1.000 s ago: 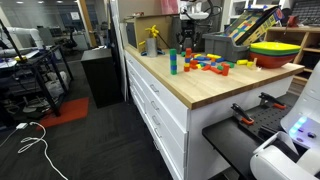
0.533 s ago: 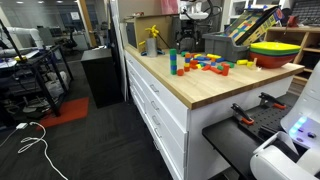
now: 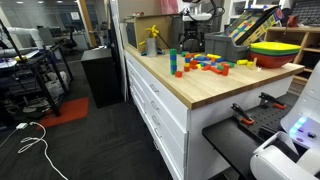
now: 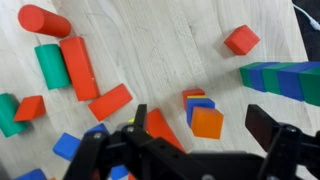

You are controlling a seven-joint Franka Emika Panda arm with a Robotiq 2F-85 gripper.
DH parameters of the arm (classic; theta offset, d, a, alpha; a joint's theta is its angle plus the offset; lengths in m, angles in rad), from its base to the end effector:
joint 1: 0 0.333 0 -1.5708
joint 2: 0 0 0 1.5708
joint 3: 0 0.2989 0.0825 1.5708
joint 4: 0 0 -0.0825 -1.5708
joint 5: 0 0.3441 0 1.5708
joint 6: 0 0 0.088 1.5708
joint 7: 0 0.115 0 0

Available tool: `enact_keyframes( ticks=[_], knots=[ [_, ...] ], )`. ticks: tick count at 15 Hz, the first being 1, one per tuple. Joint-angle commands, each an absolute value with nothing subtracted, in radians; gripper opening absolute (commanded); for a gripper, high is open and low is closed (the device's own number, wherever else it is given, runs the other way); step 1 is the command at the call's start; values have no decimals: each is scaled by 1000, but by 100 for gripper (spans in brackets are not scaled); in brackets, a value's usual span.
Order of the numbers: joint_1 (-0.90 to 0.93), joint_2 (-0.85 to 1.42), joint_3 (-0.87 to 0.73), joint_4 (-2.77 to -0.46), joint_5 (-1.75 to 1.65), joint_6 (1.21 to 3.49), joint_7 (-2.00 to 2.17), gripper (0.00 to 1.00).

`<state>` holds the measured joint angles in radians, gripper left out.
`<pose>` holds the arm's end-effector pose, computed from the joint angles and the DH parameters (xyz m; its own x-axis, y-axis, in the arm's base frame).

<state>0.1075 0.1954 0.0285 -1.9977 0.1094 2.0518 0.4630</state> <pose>0.5320 0.0792 0.3508 0.9140 -0.3682 -0.1703 -0.3768 -0.9261 -0.0203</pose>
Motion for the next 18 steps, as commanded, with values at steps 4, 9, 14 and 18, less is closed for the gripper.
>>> enact_keyframes(
  ticks=[4,9,14,18],
  knots=[
    [70,63,25,-2178,137,2051,377,100],
    [76,0,45,-2295,108,2068,117,100],
    [101,-52,87,-2401,80,2170,-57,100],
    [100,-4,97,-2364,88,2152,-29,100]
  ],
)
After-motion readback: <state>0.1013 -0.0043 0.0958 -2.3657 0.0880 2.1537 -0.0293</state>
